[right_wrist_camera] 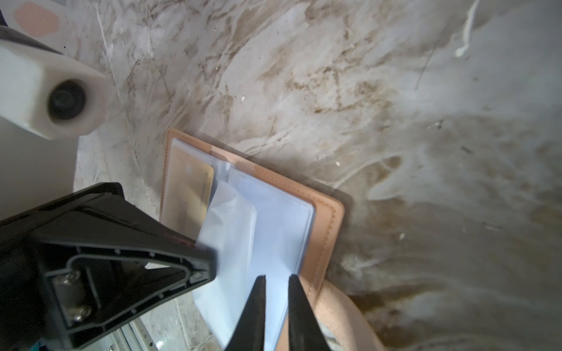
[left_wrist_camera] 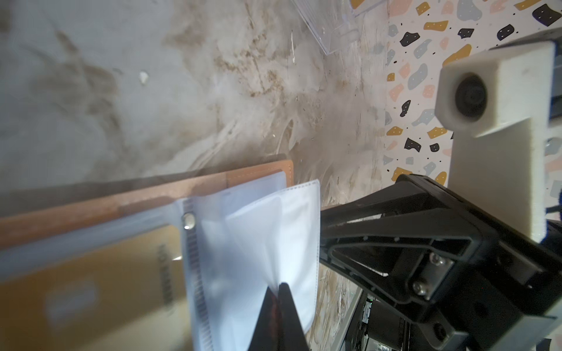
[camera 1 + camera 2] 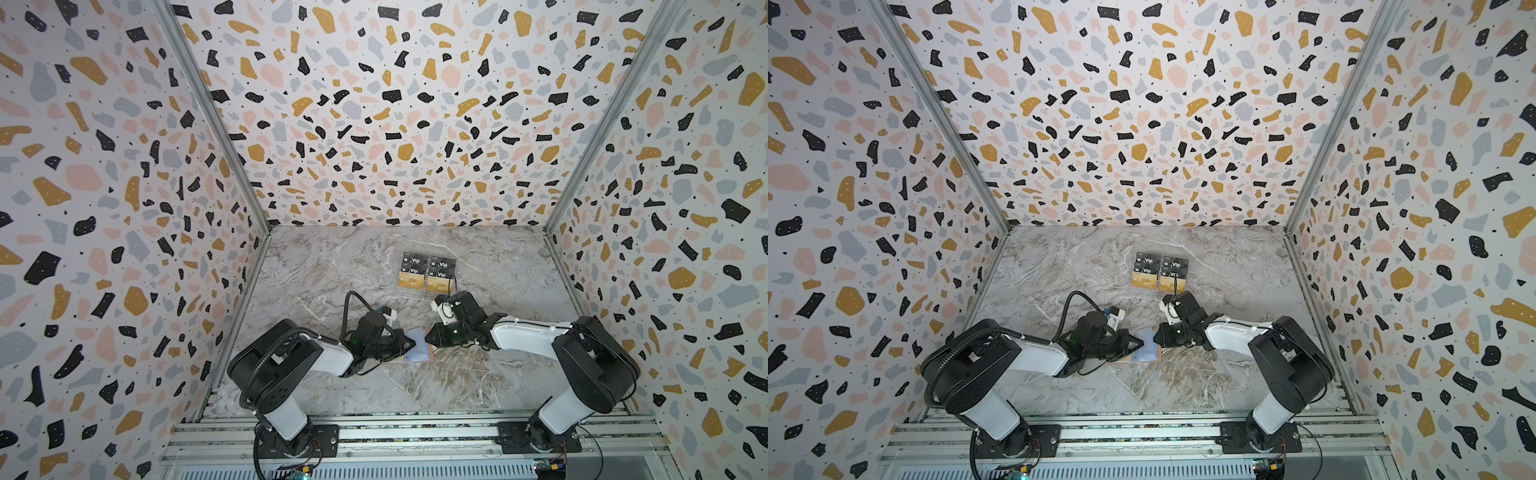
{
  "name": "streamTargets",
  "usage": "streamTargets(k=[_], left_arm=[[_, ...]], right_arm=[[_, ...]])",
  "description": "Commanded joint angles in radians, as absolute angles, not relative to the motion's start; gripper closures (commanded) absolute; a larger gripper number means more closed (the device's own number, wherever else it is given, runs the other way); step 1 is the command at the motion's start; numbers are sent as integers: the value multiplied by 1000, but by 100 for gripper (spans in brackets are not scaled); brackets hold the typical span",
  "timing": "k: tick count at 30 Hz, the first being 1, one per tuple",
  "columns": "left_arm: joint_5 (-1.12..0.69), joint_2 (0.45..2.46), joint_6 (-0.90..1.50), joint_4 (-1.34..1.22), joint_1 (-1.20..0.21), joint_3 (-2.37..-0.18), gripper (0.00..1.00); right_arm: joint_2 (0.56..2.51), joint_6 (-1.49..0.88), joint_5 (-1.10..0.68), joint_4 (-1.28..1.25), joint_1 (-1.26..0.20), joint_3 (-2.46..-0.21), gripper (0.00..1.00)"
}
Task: Insert credit cards into a card holder
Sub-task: Flip over the card slot on the card holder.
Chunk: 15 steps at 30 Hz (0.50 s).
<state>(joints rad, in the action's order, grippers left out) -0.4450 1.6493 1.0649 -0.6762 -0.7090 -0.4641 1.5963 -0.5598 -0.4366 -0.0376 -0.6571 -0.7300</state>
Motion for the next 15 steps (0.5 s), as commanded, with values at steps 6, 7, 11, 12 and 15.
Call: streamTargets(k=[6, 7, 11, 12, 15], left_arm=[[-459, 1626, 1048, -730, -713, -442, 96], [-460, 1626, 1048, -731, -713, -441, 96], [-459, 1613, 1052, -722, -713, -446, 79], [-458, 1606, 1052, -713, -712, -448, 73], [-447, 1571, 1040, -668, -713, -457, 61]], right_arm=[[1608, -565, -484, -59, -676, -736, 84], [1609, -563, -490, -61, -678, -736, 84], [1612, -560, -512, -70, -694, -740, 84], [1612, -561, -516, -71, -696, -740, 84], [1610, -568, -536, -82, -698, -735, 84]])
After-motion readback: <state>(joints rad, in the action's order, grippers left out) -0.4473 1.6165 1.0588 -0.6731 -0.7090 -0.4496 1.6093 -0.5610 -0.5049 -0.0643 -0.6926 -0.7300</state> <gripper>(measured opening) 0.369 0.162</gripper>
